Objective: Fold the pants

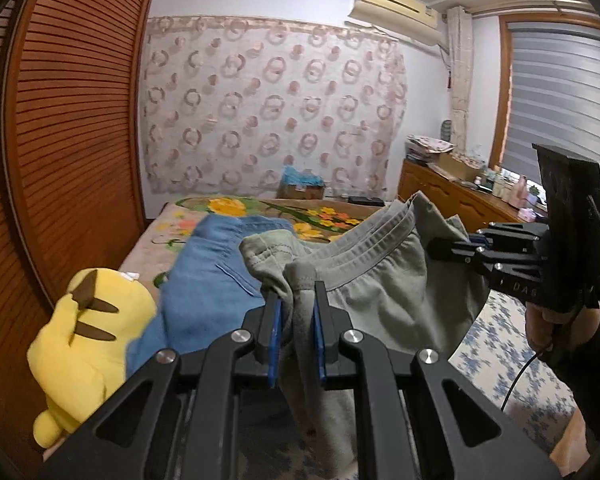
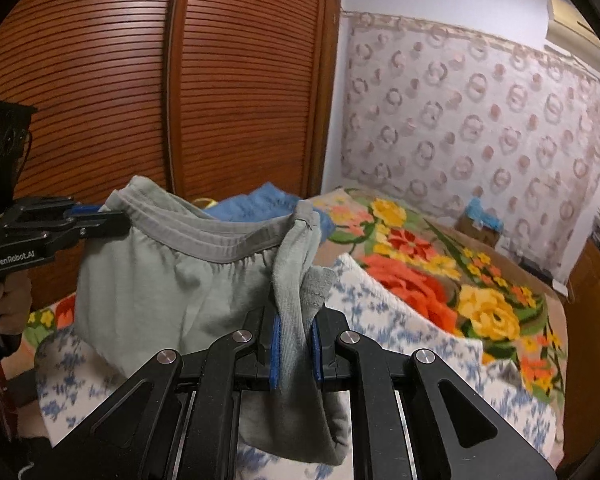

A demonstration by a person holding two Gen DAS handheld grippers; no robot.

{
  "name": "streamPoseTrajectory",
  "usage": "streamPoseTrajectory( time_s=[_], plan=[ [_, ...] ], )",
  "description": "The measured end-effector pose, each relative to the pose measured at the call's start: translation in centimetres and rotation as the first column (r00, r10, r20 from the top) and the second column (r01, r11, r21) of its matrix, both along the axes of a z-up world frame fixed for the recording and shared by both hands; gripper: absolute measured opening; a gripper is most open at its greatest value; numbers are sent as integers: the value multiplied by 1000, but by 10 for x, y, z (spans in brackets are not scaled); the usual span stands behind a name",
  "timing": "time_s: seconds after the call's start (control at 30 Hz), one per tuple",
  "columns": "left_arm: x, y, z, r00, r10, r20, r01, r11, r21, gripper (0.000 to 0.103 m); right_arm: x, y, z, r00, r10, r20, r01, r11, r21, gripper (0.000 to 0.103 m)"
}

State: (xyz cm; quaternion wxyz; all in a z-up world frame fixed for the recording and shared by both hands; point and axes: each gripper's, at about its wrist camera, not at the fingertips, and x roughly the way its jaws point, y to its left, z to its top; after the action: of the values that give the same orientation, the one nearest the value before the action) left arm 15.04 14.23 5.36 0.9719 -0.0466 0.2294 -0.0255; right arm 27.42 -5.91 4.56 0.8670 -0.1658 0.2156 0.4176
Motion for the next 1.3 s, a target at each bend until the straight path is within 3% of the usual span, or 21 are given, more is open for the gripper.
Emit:
streamPoseTrajectory(
  time_s=[0.3, 0.63, 0.9, 1.13, 1.3],
  plan=[
    [25, 21, -3, 999, 39, -2, -39, 999, -5, 11, 34, 38, 7, 997, 51, 50, -49, 998, -36, 9],
    [19, 48, -14, 991, 131, 23, -130, 990, -47, 11, 77, 98, 0, 994, 93, 60, -88, 992, -85, 9],
    [2, 61, -31, 976, 216, 30, -213, 973, -93, 11, 95, 144, -6, 980, 198, 6, -198, 979, -49, 9],
    [-2, 66, -46, 970, 242, -18, -242, 963, -119, 11, 97, 181, -14, 976, 219, -18, -220, 973, -70, 10],
    [-6, 67, -53, 970, 242, -30, -244, 961, -132, 11, 95, 192, -16, 977, 213, -29, -214, 973, -82, 17]
  ],
)
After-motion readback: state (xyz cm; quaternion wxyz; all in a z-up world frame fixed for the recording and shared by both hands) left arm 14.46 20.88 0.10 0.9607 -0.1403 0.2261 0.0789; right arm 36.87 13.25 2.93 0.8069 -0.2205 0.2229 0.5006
